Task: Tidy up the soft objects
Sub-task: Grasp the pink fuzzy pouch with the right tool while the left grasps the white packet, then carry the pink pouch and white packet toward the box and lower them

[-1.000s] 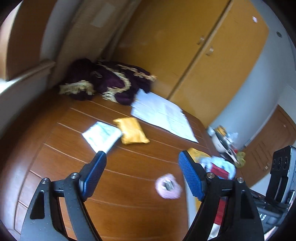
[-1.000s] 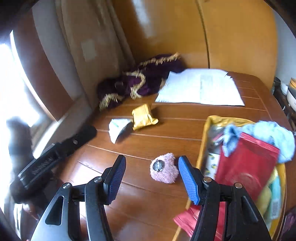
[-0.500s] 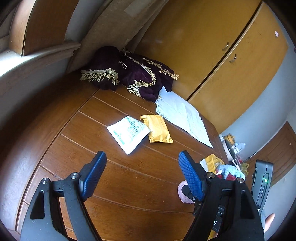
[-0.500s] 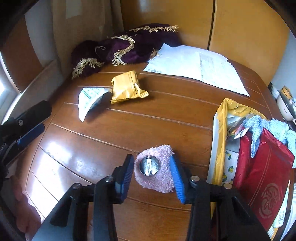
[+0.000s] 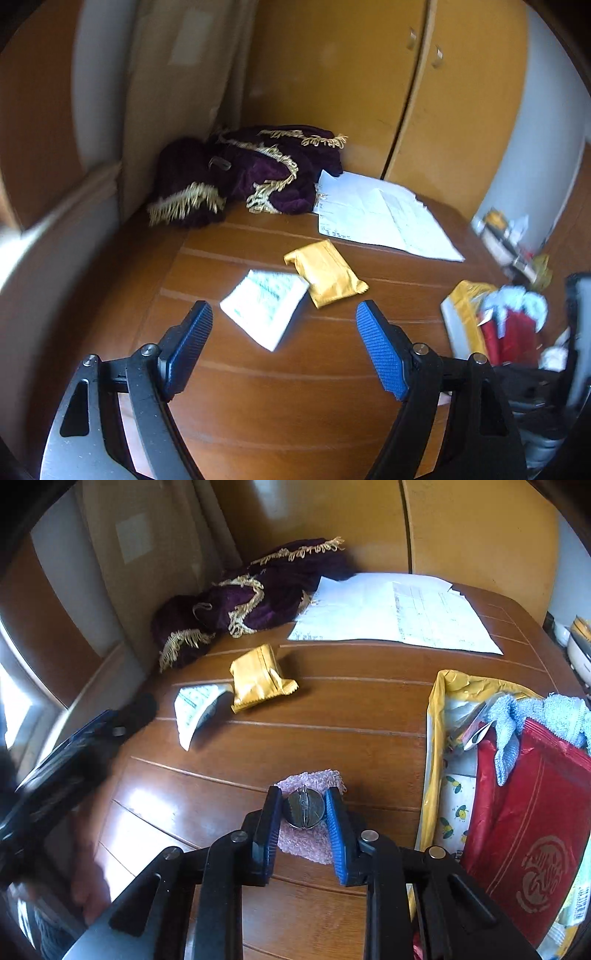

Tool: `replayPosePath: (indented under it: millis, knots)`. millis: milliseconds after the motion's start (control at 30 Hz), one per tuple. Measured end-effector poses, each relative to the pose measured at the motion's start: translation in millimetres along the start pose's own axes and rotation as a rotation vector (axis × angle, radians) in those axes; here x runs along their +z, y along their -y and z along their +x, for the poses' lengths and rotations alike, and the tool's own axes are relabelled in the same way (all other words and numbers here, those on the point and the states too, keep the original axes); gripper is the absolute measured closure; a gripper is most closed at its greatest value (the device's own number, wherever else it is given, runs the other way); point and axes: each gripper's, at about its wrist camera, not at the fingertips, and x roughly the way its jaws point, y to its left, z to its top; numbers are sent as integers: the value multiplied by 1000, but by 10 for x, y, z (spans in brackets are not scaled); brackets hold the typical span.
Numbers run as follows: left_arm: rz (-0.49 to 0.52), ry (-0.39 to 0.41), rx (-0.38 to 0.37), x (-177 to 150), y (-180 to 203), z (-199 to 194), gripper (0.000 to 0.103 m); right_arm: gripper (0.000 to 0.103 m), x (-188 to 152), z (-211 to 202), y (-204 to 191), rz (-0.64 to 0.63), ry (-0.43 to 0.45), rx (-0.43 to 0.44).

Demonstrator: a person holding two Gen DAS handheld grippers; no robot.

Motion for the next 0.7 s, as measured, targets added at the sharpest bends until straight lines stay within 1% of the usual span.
replayPosePath:
  millis: [67, 133, 200, 233, 267, 400, 467, 500, 567, 700]
  knots:
    - [58, -40, 17, 64, -18, 190, 22, 78, 8, -35, 11, 8, 15, 7]
    - [79, -89, 6, 110, -64, 387, 23, 78, 10, -38, 7, 9, 15, 15]
    - [110, -104, 42, 142, -95, 564, 23, 78, 17, -34, 7, 9, 12, 24]
    - [103, -103, 59, 156, -130, 637, 23, 78, 17, -35, 4, 10, 12, 28]
    - [83, -108, 57, 168, -165, 699, 23, 78, 20, -32, 2, 11, 12, 30]
    - [-26, -175, -15, 135, -273, 884, 24, 78, 19, -30, 0, 11, 14, 33]
    - [-26, -201, -29, 93, -246, 930, 31, 78, 19, -32, -4, 11, 15, 34]
    - [-22, -201, -15, 77, -229, 942, 33, 78, 15, -30, -5, 11, 17, 33]
    - [-25, -184, 9, 57, -212, 923, 42, 78, 12, -27, -3, 12, 17, 31]
    - [-33, -169, -4, 11, -210, 851, 52, 78, 15, -29, 16, 19, 16, 34]
